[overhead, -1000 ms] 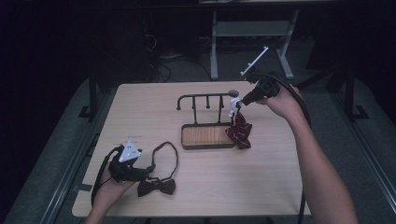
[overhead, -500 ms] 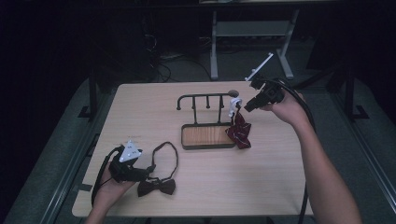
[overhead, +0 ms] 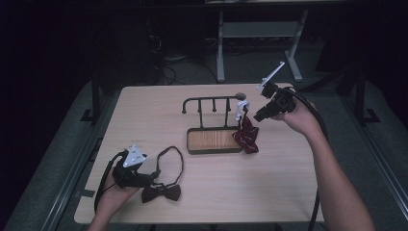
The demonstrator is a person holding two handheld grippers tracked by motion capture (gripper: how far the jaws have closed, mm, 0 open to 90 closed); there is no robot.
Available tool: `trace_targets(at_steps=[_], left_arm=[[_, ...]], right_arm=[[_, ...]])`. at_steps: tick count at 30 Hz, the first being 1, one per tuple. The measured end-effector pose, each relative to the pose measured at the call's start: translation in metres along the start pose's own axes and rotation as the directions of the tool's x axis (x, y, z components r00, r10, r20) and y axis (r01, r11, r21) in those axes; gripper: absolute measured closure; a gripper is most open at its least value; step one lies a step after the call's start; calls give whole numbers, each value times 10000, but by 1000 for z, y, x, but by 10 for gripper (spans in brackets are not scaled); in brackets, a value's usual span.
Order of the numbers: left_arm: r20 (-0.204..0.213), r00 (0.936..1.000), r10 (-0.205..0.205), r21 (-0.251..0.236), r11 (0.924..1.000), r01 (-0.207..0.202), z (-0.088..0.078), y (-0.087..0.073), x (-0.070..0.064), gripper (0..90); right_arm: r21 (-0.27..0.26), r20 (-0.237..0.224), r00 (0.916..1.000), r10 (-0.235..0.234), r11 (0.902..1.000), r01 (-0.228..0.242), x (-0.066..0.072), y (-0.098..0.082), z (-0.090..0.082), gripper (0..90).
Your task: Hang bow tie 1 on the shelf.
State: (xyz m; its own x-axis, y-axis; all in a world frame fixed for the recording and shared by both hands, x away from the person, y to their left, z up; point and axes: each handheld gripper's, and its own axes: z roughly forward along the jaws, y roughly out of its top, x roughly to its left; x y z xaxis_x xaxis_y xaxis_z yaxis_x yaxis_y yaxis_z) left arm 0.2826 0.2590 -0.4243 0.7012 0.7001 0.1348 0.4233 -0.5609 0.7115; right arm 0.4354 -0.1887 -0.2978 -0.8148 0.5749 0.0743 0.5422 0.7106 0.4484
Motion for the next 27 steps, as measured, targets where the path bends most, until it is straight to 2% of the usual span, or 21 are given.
trace_targets(at_steps=[15,27], left_arm=[[40,10000,36,25,10000,-36,1,0,-1,229],[62,10000,41,11,10000,-41,1,0,-1,229]], right_arm=[[151,-400,9991,-109,9998,115,6,-15,15,664],[301,-621,9980,119,9995,-100,7,-30,27,611]])
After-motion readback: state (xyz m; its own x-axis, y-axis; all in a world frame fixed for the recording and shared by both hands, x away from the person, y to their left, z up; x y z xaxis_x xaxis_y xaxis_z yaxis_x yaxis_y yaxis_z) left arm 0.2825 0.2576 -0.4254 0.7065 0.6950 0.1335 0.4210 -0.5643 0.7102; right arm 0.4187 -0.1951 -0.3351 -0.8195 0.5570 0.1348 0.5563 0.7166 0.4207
